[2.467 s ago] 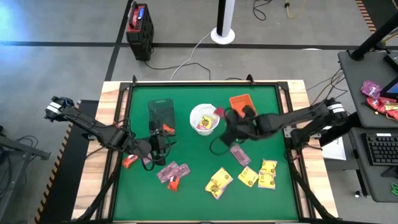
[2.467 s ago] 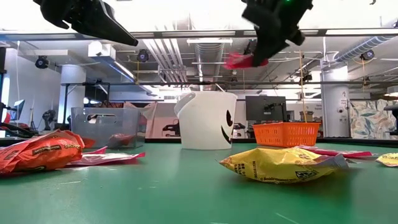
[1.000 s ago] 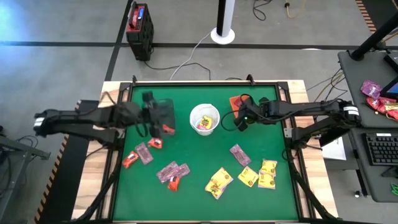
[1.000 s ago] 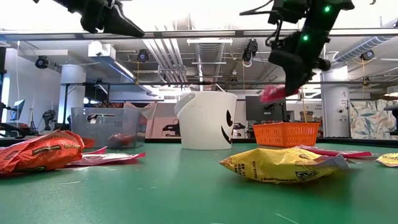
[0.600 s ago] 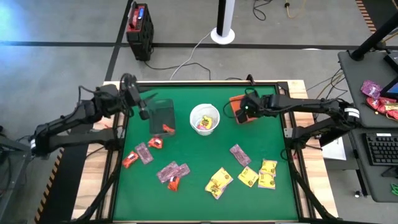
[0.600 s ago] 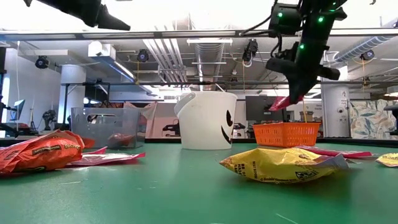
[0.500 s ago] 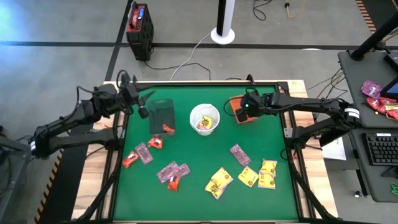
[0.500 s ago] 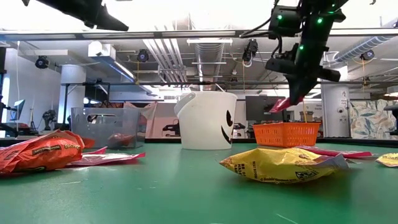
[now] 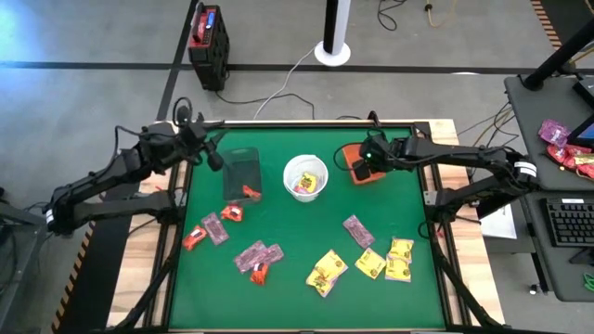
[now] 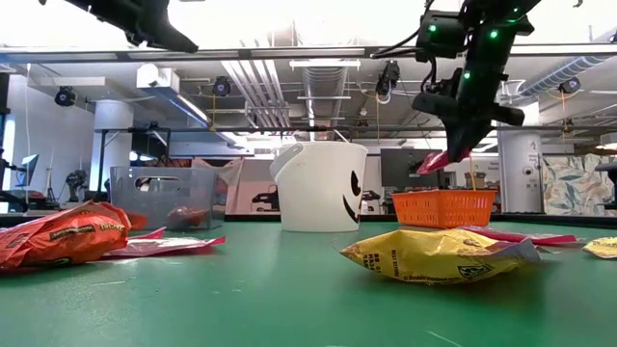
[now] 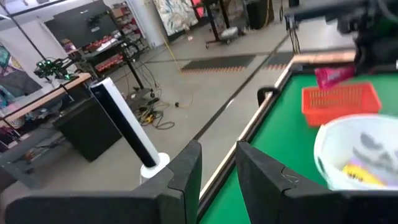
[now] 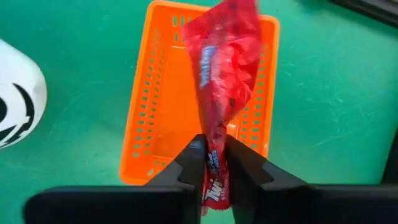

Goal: Sort candy by brand, put in halloween buckets
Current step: Put the red candy into the orange bin, then put the yellow candy into the white bucket

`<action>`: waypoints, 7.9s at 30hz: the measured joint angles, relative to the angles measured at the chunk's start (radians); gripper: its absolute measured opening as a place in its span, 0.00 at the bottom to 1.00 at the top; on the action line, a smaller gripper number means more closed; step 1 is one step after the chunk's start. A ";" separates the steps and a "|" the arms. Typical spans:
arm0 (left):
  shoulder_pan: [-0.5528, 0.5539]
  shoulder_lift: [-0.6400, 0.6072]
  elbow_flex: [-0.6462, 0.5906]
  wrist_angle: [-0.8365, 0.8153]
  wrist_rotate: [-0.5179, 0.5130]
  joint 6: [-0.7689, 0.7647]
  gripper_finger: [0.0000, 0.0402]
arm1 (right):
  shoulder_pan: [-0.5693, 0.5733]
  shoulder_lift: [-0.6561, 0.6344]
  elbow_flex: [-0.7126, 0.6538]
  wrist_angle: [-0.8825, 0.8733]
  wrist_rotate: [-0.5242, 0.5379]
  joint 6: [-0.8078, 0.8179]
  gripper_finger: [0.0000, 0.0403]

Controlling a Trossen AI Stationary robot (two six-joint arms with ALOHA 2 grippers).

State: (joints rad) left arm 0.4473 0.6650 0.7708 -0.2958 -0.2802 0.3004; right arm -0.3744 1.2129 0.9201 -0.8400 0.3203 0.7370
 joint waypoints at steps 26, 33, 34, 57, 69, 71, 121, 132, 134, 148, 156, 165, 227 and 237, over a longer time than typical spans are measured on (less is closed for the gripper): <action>-0.193 0.028 0.019 -0.081 0.478 -0.348 0.21 | 0.083 -0.013 0.060 0.296 0.017 -0.352 0.37; -0.443 0.093 0.009 -0.081 0.368 -0.433 0.21 | 0.250 -0.013 0.062 0.306 -0.087 -0.234 0.34; -0.486 0.108 0.007 -0.081 0.335 -0.441 0.21 | 0.280 -0.013 0.062 0.306 -0.085 -0.221 0.34; -1.046 0.669 0.013 -0.123 0.036 -1.065 0.21 | 0.503 -0.013 0.060 0.297 0.024 -0.200 0.48; -1.059 0.881 0.067 -0.295 0.036 -1.130 0.37 | 0.503 -0.013 0.059 0.298 0.068 -0.221 0.49; -1.062 0.905 0.067 -0.298 0.036 -1.130 0.41 | 0.503 -0.013 0.058 0.298 0.077 -0.224 0.49; -0.966 0.484 0.065 -0.274 -0.575 -0.572 0.01 | 0.480 0.025 0.002 0.895 -0.089 -0.861 0.49; -0.820 0.452 0.061 0.084 -0.409 -0.173 0.01 | 0.435 0.237 -0.009 1.430 -0.301 -0.967 0.49; -0.818 0.459 0.057 0.090 -0.409 -0.170 0.01 | 0.426 0.270 -0.009 1.490 -0.302 -0.942 0.49; -0.818 0.545 0.055 0.182 -0.410 -0.146 0.01 | 0.400 0.364 -0.009 1.646 -0.374 -0.865 0.20; -0.812 0.547 0.060 0.219 -0.462 -0.204 0.12 | 0.400 0.347 -0.008 1.627 -0.407 -0.867 0.02; -0.812 0.512 0.064 0.156 -0.527 -0.196 0.37 | 0.393 0.161 -0.007 1.298 -0.138 -0.926 0.02; -0.815 0.494 0.065 0.115 -0.493 -0.262 0.44 | 0.693 0.320 -0.059 0.681 -0.287 -0.486 0.51; -0.827 0.494 0.064 0.116 -0.461 -0.271 0.44 | 0.695 0.452 -0.059 0.732 -0.381 -0.396 0.48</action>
State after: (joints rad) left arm -0.3794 1.1587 0.8352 -0.1802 -0.7413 0.0290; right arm 0.3206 1.6652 0.8615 -0.1079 -0.0605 0.3412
